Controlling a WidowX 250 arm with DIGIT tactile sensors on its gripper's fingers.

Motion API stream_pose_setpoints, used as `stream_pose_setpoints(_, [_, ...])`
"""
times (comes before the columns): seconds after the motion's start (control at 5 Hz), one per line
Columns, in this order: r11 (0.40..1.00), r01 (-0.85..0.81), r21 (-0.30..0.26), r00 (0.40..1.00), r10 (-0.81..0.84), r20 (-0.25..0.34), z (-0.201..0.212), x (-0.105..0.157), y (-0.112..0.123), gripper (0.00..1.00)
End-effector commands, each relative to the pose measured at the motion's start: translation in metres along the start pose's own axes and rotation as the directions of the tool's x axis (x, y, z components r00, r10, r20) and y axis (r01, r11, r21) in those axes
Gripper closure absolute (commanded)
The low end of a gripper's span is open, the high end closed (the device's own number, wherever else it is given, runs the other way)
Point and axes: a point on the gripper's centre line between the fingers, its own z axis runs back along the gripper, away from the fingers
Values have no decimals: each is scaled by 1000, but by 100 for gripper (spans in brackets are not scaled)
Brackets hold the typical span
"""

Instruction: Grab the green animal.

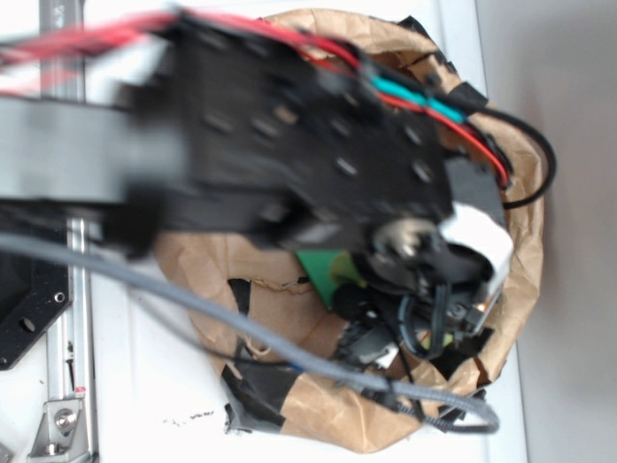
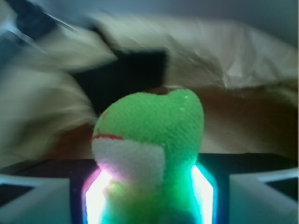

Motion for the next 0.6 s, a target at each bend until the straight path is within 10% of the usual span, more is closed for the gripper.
stream_pose_setpoints(0.0, [868,-471,155,880,474,19,97,-14,3,100])
stream_pose_setpoints(0.4, [736,-615,284,778,626,63,83,-34,11,100])
